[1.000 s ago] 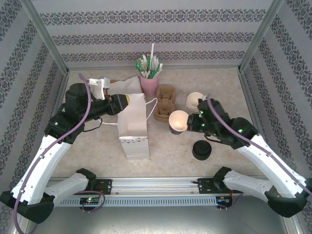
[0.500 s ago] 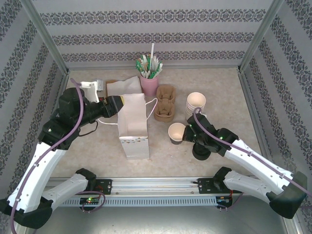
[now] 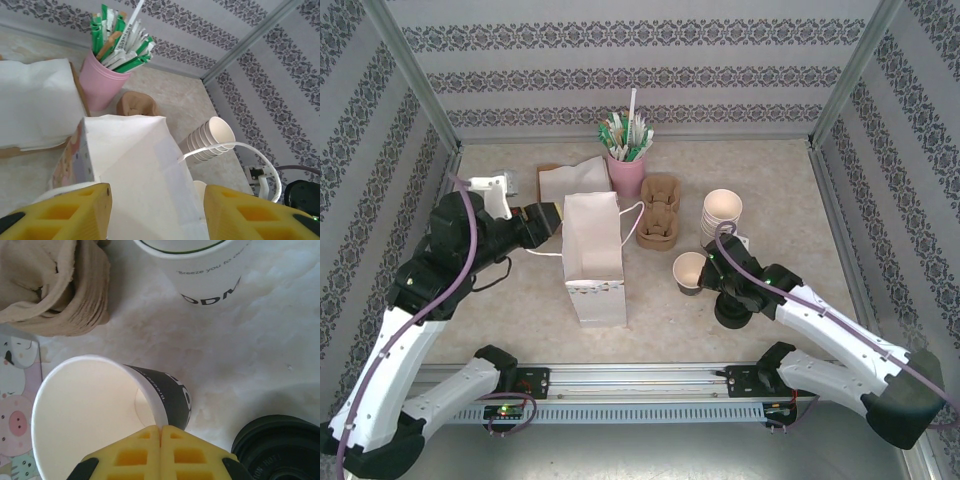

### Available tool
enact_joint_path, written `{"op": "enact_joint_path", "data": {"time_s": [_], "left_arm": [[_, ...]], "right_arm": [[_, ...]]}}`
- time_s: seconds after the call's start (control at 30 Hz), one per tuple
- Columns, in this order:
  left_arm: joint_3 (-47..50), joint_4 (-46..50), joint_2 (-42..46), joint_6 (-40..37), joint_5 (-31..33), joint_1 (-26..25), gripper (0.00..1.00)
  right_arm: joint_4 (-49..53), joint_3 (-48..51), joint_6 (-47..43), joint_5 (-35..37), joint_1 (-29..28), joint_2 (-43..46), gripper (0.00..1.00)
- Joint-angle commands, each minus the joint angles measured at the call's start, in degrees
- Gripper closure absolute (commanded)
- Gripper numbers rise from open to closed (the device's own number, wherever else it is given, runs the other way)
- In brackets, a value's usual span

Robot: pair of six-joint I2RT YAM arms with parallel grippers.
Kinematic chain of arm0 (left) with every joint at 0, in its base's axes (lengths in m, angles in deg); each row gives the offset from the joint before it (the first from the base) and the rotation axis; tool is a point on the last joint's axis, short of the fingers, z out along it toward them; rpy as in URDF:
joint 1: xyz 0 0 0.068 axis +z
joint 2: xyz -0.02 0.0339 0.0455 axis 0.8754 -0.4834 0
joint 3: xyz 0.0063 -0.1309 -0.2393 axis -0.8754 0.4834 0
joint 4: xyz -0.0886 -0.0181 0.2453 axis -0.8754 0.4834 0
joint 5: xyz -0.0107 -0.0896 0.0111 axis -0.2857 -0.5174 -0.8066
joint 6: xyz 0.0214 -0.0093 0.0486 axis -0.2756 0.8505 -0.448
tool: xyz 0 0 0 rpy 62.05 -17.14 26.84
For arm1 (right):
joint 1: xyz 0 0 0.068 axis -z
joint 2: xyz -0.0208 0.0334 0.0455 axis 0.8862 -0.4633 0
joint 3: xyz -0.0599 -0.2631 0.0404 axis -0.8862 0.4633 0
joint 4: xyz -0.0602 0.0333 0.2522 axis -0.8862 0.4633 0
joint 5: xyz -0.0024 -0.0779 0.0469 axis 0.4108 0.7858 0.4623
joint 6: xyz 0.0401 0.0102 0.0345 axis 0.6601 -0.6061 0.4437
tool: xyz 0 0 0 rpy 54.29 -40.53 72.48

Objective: Pack the takeout coffee

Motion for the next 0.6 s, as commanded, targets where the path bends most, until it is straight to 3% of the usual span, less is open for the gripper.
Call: {"op": "enact_joint_path", "data": {"time_s": [0.0, 0.23, 0.57], "left_arm": [[1.2, 3.3, 2.6, 0.4, 4.2, -0.6, 0.47], [4.3, 6.3, 6.7, 2.1, 9.0, -0.6, 0.47], [10.6, 6.1, 11.2, 5.9, 13.0, -0.6, 0.47]], "right_arm": [[-1.1, 0.6, -0.7, -0.6, 0.9, -0.7, 1.0], [-1.3, 0.7, -1.8, -1.0, 1.7, -1.0, 1.0], [-1.4, 1.1, -2.8, -1.8, 2.8, -1.1, 0.91]]}}
